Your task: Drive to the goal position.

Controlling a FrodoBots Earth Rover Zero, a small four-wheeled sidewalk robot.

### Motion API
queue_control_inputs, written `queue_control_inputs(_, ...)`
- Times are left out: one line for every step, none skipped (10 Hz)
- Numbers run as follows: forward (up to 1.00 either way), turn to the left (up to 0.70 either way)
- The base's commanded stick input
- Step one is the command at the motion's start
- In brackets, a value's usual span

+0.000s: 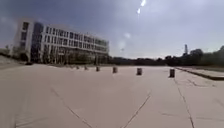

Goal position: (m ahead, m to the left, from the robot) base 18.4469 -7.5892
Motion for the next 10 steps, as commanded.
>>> queue_control_inputs(0.70,-0.02)
queue_control_inputs(0.70,-0.02)
queue_control_inputs(0.70,-0.02)
queue_control_inputs(0.70,-0.02)
queue_control_inputs(0.70,-0.02)
queue_control_inputs(0.70,-0.02)
queue_control_inputs(0.70,-0.02)
queue_control_inputs(0.70,-0.02)
queue_control_inputs(0.70,-0.02)
queue_control_inputs(0.70,-0.02)
